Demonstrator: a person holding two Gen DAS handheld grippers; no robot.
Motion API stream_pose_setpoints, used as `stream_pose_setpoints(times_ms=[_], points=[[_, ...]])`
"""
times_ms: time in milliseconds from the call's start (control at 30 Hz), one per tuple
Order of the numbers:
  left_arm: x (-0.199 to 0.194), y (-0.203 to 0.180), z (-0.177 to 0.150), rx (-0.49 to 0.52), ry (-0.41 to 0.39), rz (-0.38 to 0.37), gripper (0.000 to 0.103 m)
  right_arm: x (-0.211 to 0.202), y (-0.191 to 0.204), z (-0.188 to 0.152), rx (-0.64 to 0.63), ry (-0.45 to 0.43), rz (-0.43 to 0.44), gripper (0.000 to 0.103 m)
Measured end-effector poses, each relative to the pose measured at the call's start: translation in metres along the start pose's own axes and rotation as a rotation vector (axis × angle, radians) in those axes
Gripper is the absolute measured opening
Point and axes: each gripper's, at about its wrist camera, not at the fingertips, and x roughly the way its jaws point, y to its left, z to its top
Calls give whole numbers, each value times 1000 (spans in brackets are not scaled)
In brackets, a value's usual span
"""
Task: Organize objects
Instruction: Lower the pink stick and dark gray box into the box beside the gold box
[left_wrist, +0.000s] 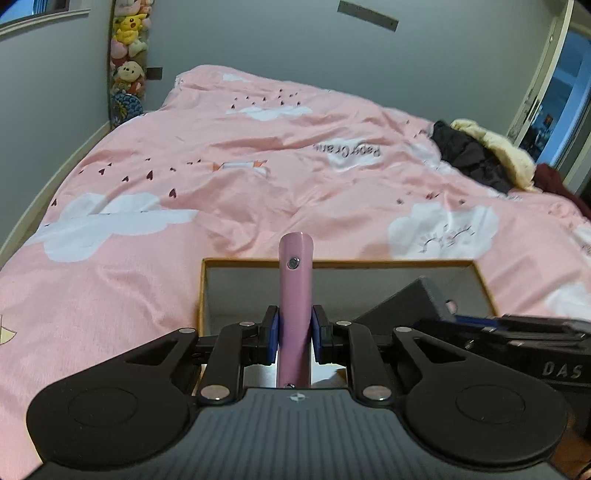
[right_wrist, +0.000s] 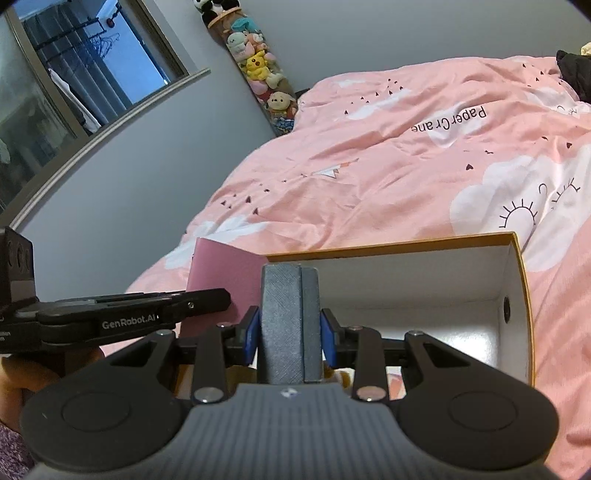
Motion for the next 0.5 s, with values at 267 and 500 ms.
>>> stream_pose_setpoints(times_ms=[267,500], points=[[20,10,-11,23,31,74,20,30,-9,1,5,35,16,36],[33,13,-4,8,70,119,20,49,2,7,-44,4,-3,36]])
